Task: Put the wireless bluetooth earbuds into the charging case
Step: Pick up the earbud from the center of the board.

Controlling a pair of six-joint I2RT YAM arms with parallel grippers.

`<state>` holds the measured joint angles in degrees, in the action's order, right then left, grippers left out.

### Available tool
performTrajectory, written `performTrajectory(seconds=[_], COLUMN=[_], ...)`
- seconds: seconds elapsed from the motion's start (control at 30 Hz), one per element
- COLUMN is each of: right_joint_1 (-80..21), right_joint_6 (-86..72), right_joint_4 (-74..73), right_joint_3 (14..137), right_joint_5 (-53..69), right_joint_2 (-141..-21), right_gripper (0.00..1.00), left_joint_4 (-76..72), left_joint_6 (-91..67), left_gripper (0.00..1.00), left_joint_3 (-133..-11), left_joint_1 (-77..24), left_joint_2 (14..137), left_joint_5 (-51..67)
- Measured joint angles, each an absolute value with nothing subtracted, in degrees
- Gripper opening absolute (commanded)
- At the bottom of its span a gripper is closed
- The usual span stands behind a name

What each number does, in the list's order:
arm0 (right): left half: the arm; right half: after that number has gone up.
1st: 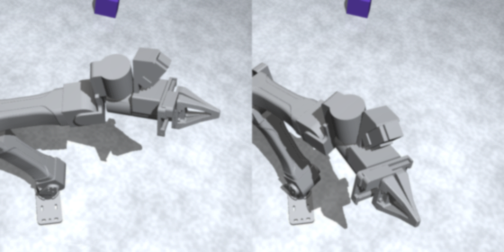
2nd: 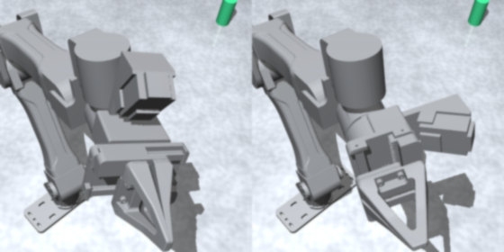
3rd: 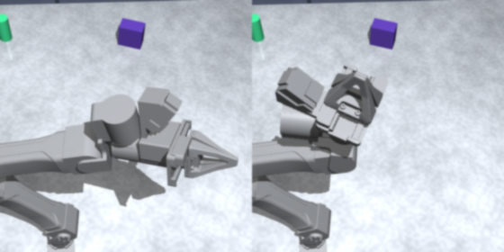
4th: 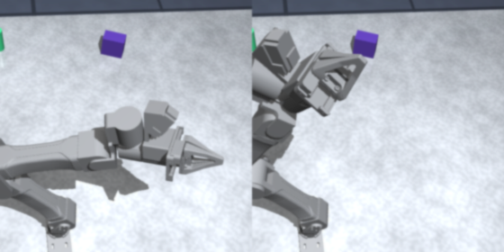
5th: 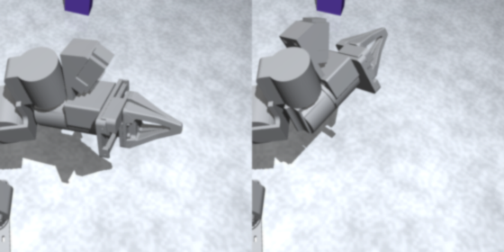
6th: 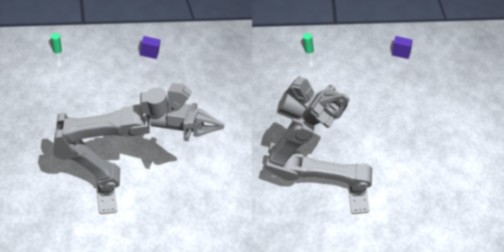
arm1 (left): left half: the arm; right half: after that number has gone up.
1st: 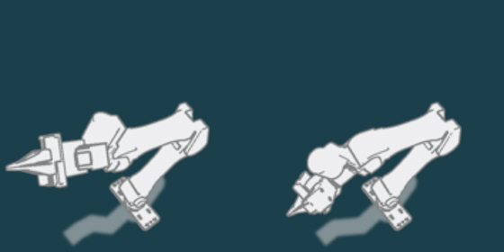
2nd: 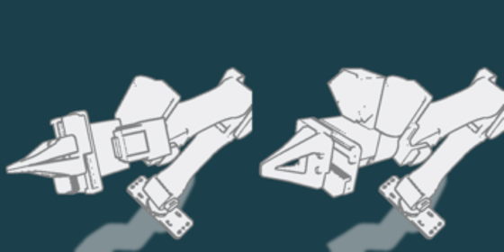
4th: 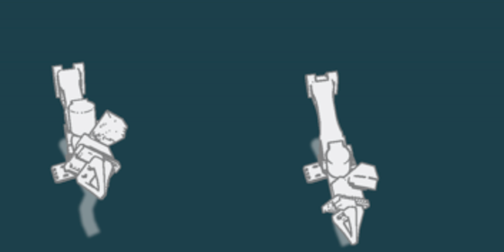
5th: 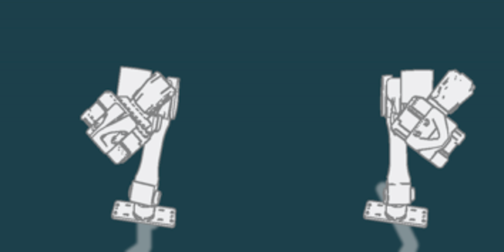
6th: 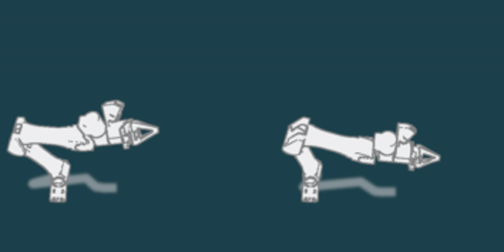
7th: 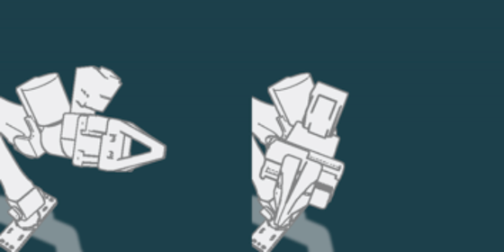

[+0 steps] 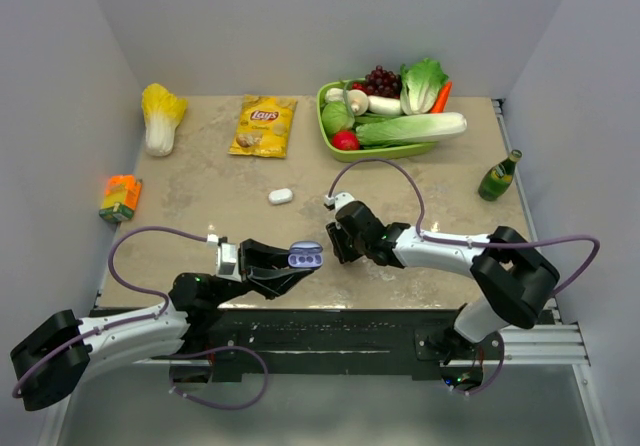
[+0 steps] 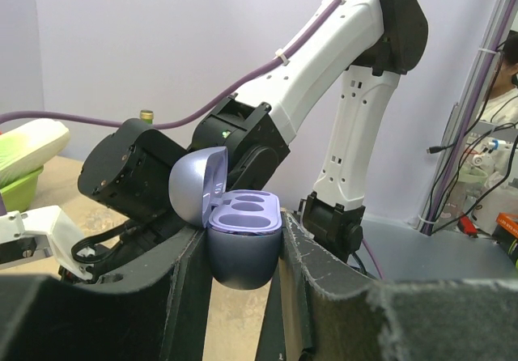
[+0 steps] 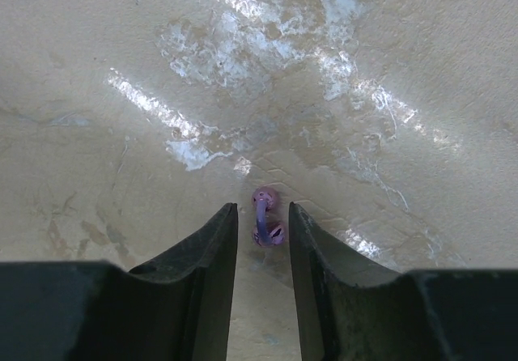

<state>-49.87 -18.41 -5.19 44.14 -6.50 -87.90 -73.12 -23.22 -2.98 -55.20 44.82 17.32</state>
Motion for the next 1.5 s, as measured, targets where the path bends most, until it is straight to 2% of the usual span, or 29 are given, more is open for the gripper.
performTrajectory(seconds=[0.5,0.63,0.67,0.7,0.93,1.03,1.2,1.3,1.5], right_joint_1=[-49.9,-49.9,-49.9,-49.9,-49.9,-49.9,-49.9,-49.9,-50.1], right_joint_6=[-18.3,-18.3,-18.3,-18.4,-19.1,-20.6,-22.1,-20.9,-17.1], right_joint_4=[-5.2,-5.2,-5.2,-5.2,-5.6,-6.7,-7.6,-6.4,-5.8], right_joint_3=[44.1,44.1,44.1,44.1,43.9,42.8,42.2,44.3,48.7], right_joint_5=[-6.7,-6.9,-6.9,-7.0,-8.6,-11.1,-16.8,-15.6,-5.9], right_joint_2=[-88.6,-88.6,-88.6,-88.6,-87.4,-81.9,-59.8,-49.1,-43.8], right_gripper=[0.23,0.10,0.03,0.00,0.00,0.00,0.00,0.00,0.00], left_joint_4=[-73.1,-73.1,-73.1,-73.1,-73.1,-73.1,-73.1,-73.1,-73.2], left_joint_6=[-23.2,-23.2,-23.2,-23.2,-23.3,-23.3,-23.4,-23.5,-24.1], left_gripper=[0.00,0.00,0.00,0.00,0.00,0.00,0.00,0.00,0.00], left_joint_3=[-3.0,-3.0,-3.0,-3.0,-3.0,-3.0,-3.0,-3.0,-3.0], left_joint_1=[-55.2,-55.2,-55.2,-55.2,-55.2,-55.2,-55.2,-55.2,-55.1], left_joint_2=[44.8,44.9,45.0,45.1,45.7,45.7,45.0,44.6,48.2], left_joint_5=[17.3,17.3,17.3,17.3,17.2,16.0,9.2,5.0,3.3])
